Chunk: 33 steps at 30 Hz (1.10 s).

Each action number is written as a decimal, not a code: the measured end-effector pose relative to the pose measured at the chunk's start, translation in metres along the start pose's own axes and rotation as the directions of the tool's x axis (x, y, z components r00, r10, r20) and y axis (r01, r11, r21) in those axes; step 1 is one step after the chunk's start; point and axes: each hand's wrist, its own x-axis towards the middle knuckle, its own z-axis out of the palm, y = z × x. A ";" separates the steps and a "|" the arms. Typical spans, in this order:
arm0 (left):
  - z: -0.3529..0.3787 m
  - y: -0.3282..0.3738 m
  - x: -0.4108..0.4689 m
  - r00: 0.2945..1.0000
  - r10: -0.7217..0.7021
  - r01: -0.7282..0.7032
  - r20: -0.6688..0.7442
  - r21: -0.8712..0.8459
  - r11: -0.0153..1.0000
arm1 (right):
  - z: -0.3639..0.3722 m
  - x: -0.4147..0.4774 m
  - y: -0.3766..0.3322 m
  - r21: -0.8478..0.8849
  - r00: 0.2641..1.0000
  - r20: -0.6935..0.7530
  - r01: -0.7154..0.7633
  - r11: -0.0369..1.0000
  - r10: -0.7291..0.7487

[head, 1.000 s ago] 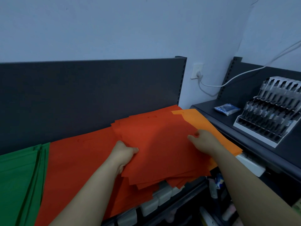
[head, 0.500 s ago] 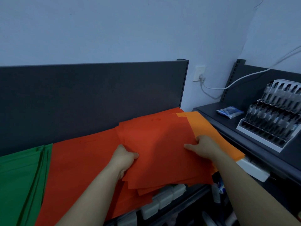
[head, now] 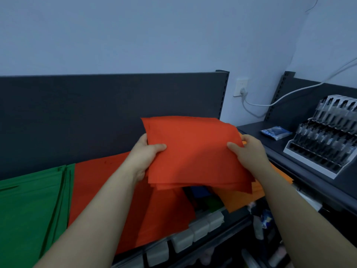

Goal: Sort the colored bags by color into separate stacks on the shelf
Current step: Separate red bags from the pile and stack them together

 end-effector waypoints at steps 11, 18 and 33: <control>-0.103 0.021 -0.036 0.974 0.183 -0.157 -0.134 0.184 0.970 | 0.065 -0.041 -0.059 0.022 0.984 0.156 0.089 0.996 -0.091; -0.166 -0.024 -0.068 0.937 -0.151 0.218 -0.316 0.188 0.958 | 0.119 -0.082 -0.070 -0.398 0.943 0.329 0.081 0.914 0.060; -0.193 -0.049 -0.094 0.886 -0.132 0.236 -0.445 0.185 0.954 | 0.138 -0.124 -0.047 -0.462 0.949 0.307 0.081 0.883 0.073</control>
